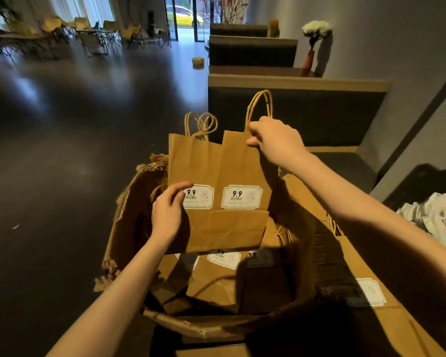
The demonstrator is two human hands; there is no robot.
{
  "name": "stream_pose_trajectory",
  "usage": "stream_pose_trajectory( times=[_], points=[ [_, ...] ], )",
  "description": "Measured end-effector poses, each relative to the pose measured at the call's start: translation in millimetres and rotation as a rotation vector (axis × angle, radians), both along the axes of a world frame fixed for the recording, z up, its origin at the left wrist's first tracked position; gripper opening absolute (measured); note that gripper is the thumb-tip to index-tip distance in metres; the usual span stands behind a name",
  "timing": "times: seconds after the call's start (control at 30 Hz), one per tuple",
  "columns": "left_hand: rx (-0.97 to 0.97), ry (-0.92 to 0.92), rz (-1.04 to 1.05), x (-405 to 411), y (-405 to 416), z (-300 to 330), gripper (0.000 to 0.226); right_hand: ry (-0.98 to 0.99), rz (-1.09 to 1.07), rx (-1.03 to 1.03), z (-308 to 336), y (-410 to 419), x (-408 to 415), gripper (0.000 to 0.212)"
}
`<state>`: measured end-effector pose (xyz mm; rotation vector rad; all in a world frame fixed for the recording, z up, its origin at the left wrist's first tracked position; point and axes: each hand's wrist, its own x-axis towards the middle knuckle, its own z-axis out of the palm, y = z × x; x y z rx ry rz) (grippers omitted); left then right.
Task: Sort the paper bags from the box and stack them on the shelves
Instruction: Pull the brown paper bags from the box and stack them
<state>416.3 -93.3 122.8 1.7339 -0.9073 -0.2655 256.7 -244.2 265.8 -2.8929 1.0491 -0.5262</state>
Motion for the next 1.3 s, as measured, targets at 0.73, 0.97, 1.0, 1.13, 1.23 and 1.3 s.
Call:
stream_pose_trajectory(
  times=[0.73, 0.97, 1.0, 1.13, 1.23, 1.3],
  points=[
    [-0.087, 0.083, 0.029, -1.8, 7.9, 8.3, 0.064, -0.265, 0.073, 0.344, -105.1, -10.2, 1.7, 0.041],
    [0.053, -0.004, 0.072, 0.8, 6.7, 1.0, 0.029, 0.194, -0.073, 0.503, -194.9, -34.8, 4.9, 0.037],
    [0.054, -0.014, 0.077, 2.0, 5.7, -0.3, 0.028, 0.246, -0.087, 0.531, -204.4, -36.8, 9.0, 0.04],
    [0.039, 0.006, 0.114, 5.8, 4.3, -3.4, 0.024, 0.456, -0.11, 0.486, -235.7, -42.7, 27.4, 0.057],
    [0.042, 0.029, 0.15, 9.6, 4.2, -6.6, 0.021, 0.519, -0.159, 0.425, -247.6, -42.9, 36.0, 0.067],
    [0.041, 0.028, 0.171, 12.1, 3.6, -7.7, 0.021, 0.56, -0.157, 0.399, -252.9, -43.3, 39.6, 0.07]
  ],
)
